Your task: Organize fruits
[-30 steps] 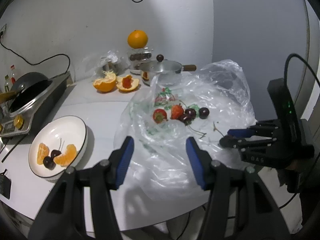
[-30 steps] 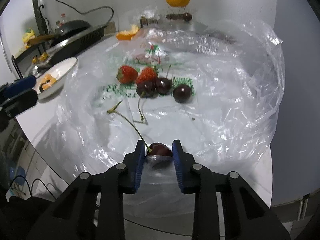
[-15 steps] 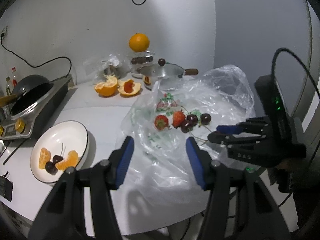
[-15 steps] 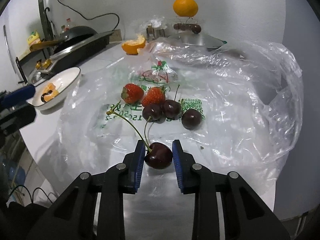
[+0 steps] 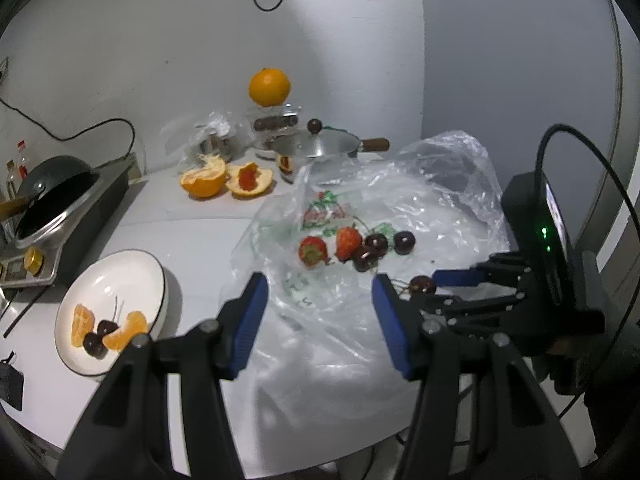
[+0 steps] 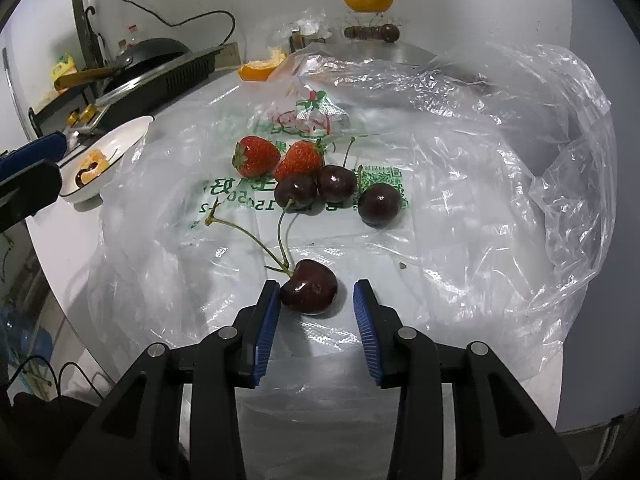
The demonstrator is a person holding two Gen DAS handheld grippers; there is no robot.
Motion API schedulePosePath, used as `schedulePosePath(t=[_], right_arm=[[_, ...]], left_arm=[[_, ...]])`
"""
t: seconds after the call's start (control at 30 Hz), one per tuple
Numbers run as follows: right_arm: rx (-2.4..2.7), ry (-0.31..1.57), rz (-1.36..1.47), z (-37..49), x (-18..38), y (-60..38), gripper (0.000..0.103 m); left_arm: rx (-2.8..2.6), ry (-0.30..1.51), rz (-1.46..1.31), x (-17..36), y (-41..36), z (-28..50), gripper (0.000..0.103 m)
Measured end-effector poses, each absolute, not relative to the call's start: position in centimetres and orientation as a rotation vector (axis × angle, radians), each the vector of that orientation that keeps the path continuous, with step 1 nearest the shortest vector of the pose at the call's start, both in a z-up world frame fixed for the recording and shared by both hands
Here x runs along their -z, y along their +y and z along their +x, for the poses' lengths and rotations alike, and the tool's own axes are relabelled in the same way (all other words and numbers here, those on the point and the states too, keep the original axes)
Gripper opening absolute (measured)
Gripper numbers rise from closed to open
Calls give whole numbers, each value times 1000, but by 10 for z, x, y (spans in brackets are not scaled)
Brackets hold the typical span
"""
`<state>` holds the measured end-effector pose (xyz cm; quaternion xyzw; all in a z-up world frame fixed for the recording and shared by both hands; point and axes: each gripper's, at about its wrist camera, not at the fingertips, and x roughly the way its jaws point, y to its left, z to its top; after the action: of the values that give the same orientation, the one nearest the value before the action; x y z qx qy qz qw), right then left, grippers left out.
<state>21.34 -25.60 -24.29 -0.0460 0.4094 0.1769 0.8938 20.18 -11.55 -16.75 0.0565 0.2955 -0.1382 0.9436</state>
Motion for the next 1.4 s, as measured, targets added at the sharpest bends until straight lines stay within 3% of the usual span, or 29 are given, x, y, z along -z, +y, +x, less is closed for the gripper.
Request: schedulePosePath(t=[0.13, 0.43, 0.87, 1.03, 1.2, 1.3, 1.4], right_arm=[[-387, 822, -82, 212, 237, -261, 32], [-357, 735, -39, 211, 207, -294, 31], [-494, 814, -67, 215, 230, -268, 32], [-489, 836, -58, 217, 242, -265, 40], [-493, 830, -57, 220, 243, -264, 40], [-503, 826, -49, 223, 243, -265, 31], [-496, 802, -42, 221, 239, -270, 31]], left_arm=[[288, 601, 127, 165, -124, 204, 56], [310, 603, 140, 163, -145, 215, 56], [280, 624, 135, 168, -143, 223, 56], [277, 626, 133, 169, -141, 221, 56], [279, 624, 136, 167, -143, 223, 56], [277, 626, 138, 167, -144, 225, 56], [276, 625, 141, 167, -147, 226, 56]])
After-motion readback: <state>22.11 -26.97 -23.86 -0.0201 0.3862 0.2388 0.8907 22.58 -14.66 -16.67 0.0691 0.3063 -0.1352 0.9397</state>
